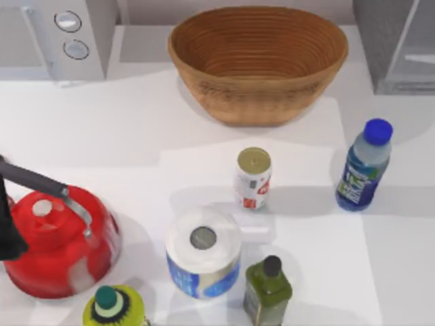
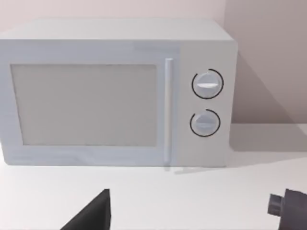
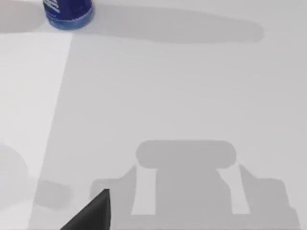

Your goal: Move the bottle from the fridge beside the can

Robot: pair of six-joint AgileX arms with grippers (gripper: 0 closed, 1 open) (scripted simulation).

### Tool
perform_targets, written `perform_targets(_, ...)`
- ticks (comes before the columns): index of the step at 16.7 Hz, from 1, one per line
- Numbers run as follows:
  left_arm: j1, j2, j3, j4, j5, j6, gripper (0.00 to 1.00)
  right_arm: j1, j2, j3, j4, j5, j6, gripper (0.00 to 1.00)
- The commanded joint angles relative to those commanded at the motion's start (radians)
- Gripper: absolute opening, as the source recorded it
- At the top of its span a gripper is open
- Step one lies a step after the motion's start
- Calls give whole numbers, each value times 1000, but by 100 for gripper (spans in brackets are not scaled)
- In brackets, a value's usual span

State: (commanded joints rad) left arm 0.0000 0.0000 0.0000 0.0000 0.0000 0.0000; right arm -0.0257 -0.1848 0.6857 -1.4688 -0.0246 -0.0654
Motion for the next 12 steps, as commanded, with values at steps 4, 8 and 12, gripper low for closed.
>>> perform_targets(4,0,0,0,0,0,0,100,-184,186,81,6,-84,-194,100)
perform_targets(8,0,0,0,0,0,0,100,-458,484,189,4,-218,-495,100)
perform_targets(12,0,0,0,0,0,0,100,-781,848,308,-4,-380,-855,100)
